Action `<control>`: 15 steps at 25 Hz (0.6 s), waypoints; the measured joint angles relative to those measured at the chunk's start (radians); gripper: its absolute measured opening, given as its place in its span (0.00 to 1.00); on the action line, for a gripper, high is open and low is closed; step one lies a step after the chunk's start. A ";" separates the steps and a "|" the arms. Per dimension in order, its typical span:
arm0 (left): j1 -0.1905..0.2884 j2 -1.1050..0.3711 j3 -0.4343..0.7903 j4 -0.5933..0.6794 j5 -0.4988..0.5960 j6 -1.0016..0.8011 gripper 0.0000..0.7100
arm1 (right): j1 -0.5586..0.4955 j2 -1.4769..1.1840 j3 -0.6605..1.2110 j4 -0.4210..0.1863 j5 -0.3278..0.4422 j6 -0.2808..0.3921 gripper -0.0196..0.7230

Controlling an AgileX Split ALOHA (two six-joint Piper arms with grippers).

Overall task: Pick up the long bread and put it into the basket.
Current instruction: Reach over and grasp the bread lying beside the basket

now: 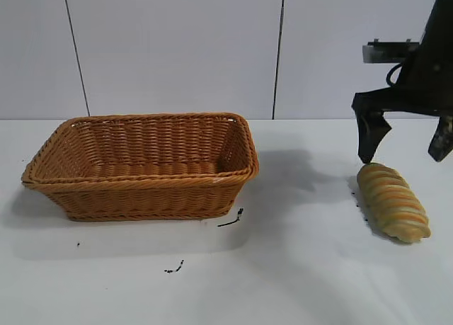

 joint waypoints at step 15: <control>0.000 0.000 0.000 0.000 0.000 0.000 0.98 | -0.001 0.039 -0.003 -0.008 -0.023 0.000 0.34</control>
